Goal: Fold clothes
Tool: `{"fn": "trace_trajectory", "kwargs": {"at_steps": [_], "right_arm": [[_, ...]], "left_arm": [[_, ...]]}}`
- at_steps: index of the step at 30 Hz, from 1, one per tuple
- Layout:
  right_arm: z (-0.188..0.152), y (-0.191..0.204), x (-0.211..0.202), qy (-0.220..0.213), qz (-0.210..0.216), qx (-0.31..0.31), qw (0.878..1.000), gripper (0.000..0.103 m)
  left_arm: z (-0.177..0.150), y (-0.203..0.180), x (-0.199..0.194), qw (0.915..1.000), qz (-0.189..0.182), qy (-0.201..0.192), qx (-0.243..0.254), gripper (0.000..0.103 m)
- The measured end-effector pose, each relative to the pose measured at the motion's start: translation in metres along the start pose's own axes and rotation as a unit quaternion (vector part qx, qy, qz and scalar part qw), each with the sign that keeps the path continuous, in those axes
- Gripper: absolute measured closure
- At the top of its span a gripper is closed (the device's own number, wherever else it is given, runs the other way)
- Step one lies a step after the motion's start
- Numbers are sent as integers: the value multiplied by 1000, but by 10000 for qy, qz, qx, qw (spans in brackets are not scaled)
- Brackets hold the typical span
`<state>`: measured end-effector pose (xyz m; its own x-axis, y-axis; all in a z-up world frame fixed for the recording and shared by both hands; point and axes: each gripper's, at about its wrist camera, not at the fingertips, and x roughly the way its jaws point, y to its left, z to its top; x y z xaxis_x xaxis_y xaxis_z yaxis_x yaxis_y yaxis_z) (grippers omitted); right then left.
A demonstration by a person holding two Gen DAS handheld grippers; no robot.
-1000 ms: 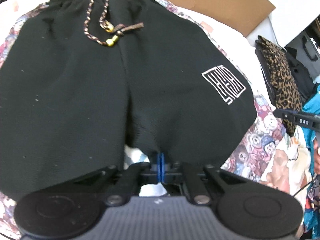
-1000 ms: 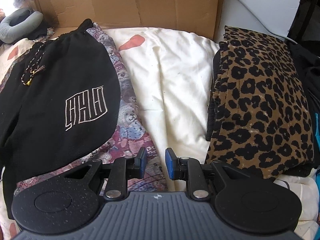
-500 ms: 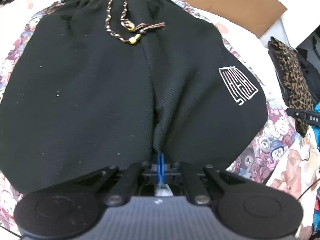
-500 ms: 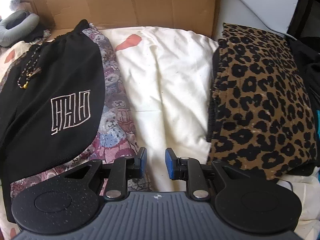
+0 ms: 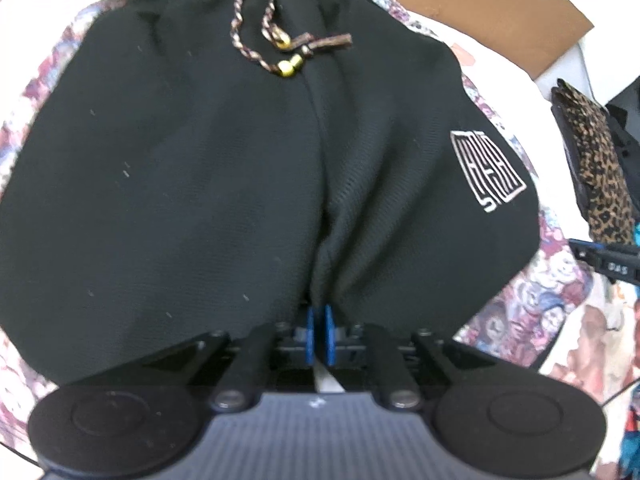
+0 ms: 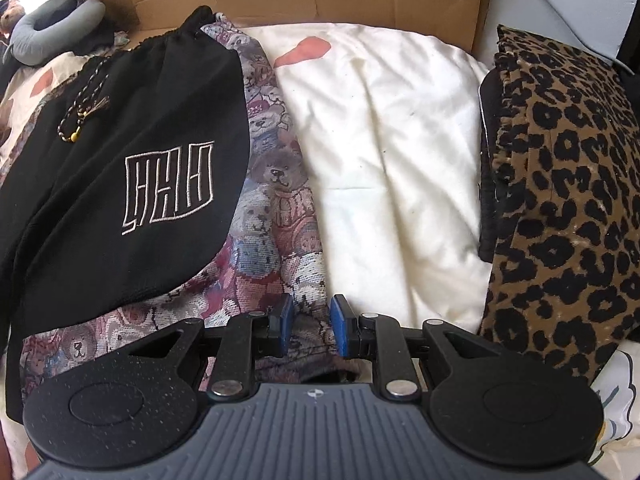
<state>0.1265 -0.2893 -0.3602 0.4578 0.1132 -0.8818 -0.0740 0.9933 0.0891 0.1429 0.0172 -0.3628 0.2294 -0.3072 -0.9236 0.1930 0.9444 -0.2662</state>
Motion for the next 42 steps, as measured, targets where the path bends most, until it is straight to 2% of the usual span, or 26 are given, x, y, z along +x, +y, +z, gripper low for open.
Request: {"fn": "trace_trajectory", "kwargs": {"at_steps": [1, 3, 5, 9, 14, 19, 20, 23, 28, 34, 42], "right_arm": [[0, 0, 0, 7, 1, 14, 10000, 75], [0, -3, -1, 6, -8, 64, 10000, 75], [-1, -5, -4, -10, -30, 112, 9999, 75], [-2, -10, -9, -48, -68, 190, 9998, 75], [-5, -12, -11, -32, -86, 218, 9997, 75], [-7, -10, -10, -19, -69, 187, 9998, 75], [-7, -9, -10, -13, -69, 178, 9998, 75], [-7, -9, -11, -16, -69, 183, 9998, 75], [-6, -13, -16, -87, -85, 262, 9996, 75], [-3, -18, -17, -186, -79, 305, 9993, 75], [-3, -16, -4, -158, -143, 171, 9996, 75]], "left_arm": [[1, -1, 0, 10000, -84, 23, -28, 79], [-1, -3, 0, 9996, -279, 72, -66, 60], [-2, -6, 2, 9988, -458, 137, -137, 55], [-9, -6, 6, 9973, -612, 295, -261, 55], [-24, 11, -5, 9959, -715, 416, -361, 55], [-34, 14, -2, 9900, -1025, 718, -648, 55], [-36, 13, 0, 9882, -1123, 777, -693, 59], [-41, 10, 4, 9869, -1201, 880, -616, 100], [-37, 15, -5, 9891, -1080, 926, -379, 101], [-30, 21, -13, 9938, -719, 834, -149, 101], [-32, 12, -7, 9942, -620, 876, -47, 101]]}}
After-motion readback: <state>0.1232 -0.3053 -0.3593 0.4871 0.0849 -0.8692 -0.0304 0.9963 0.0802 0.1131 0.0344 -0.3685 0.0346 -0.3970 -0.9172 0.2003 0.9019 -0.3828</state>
